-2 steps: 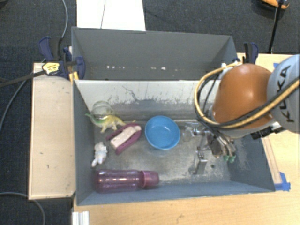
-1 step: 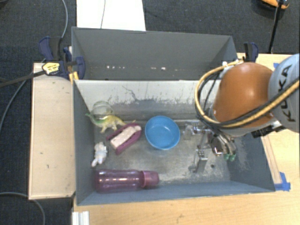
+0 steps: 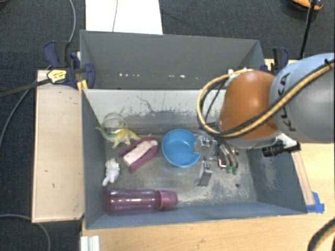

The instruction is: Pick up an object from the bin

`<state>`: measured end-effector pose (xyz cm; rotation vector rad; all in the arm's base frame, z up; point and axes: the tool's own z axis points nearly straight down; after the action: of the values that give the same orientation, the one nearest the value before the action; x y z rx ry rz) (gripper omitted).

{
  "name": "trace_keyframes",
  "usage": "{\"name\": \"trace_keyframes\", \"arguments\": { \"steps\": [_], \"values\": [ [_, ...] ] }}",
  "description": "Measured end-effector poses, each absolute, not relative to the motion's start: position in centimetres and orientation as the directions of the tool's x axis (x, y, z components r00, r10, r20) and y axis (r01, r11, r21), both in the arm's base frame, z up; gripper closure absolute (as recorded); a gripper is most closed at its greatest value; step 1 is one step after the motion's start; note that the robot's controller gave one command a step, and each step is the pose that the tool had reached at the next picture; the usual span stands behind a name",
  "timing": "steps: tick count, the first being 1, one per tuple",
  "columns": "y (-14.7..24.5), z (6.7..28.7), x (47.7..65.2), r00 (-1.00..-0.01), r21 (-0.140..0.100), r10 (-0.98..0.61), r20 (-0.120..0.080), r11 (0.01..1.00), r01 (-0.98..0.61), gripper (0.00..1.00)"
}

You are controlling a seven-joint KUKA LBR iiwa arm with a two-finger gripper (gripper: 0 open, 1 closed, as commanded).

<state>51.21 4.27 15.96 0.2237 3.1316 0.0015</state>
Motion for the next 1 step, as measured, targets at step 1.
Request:
{"name": "trace_keyframes", "arguments": {
  "steps": [1],
  "values": [
    [6.91,15.27,54.46,-1.000,0.001,0.028,-0.003,1.000,0.028,0.00]
  ]
}}
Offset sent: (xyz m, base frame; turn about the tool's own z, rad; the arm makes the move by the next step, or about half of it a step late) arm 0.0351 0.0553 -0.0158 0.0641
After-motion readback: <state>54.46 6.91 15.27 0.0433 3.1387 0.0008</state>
